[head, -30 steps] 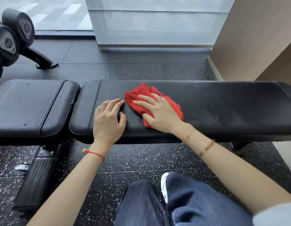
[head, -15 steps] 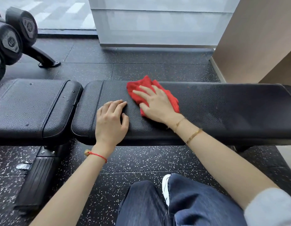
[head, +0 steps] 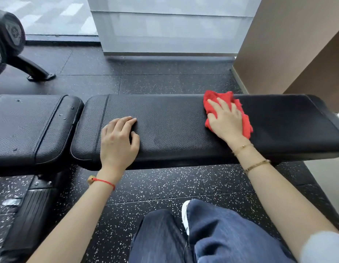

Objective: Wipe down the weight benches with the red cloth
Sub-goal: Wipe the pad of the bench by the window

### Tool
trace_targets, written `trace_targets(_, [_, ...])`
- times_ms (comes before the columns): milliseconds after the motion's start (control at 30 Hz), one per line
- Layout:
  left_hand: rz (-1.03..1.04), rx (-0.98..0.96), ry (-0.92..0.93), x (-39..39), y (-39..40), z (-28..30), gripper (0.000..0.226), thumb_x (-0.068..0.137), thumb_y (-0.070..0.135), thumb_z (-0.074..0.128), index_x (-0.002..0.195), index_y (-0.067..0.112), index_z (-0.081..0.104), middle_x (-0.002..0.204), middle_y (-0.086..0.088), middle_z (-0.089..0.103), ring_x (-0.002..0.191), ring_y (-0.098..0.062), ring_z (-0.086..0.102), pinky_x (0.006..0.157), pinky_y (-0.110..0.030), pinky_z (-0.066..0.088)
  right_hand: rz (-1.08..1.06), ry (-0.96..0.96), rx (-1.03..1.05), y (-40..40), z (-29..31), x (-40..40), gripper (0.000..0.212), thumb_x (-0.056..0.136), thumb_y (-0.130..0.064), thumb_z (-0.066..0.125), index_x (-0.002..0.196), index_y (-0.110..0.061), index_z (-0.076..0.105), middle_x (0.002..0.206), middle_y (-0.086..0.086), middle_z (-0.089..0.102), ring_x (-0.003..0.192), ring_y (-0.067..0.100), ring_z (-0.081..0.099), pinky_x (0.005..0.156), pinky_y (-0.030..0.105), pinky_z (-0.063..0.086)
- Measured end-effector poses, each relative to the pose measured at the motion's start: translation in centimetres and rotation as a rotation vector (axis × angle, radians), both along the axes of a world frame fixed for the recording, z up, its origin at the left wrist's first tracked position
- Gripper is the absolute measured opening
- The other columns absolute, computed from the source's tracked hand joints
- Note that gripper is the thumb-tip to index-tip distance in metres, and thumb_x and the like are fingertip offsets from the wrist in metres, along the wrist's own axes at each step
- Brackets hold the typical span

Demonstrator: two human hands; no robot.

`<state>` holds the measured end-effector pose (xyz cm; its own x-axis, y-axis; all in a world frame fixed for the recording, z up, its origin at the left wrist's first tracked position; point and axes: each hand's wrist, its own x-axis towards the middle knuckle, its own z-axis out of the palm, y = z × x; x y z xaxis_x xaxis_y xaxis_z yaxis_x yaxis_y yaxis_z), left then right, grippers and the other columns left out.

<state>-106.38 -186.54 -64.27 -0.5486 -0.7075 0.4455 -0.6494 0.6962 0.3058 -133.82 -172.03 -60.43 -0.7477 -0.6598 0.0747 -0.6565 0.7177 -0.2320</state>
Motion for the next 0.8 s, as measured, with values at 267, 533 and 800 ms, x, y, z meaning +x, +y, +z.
trace_targets(267, [-0.012,0.009,-0.02,0.1,0.1,0.1,0.044,0.09,0.028,0.045,0.129,0.016,0.062,0.134,0.001,0.061,0.125,-0.025,0.051,0.109,-0.043,0.036,0.56,-0.011,0.017,1.0,-0.3,8.6,0.056,0.09,-0.038,0.046,0.146,-0.043,0.038,0.158,-0.015,0.031,0.143,0.027,0.028,0.12,0.044,0.019])
trace_targets(533, [-0.013,0.013,-0.026,0.1,0.3,0.2,0.045,0.09,0.027,0.045,0.13,0.014,0.062,0.135,-0.001,0.061,0.127,-0.025,0.05,0.109,-0.043,0.037,0.023,0.058,-0.082,6.7,-0.5,-0.4,0.049,0.094,-0.03,0.053,0.142,-0.036,0.048,0.155,-0.005,0.039,0.138,0.032,0.036,0.118,0.042,0.022])
trace_targets(800, [-0.003,0.002,-0.048,-0.2,0.4,0.2,0.046,0.089,0.026,0.042,0.129,0.013,0.061,0.133,-0.002,0.061,0.125,-0.027,0.05,0.108,-0.045,0.037,0.11,0.004,-0.02,0.1,-0.2,2.8,0.052,0.093,-0.037,0.046,0.145,-0.041,0.04,0.159,-0.011,0.03,0.143,0.032,0.027,0.12,0.042,0.018])
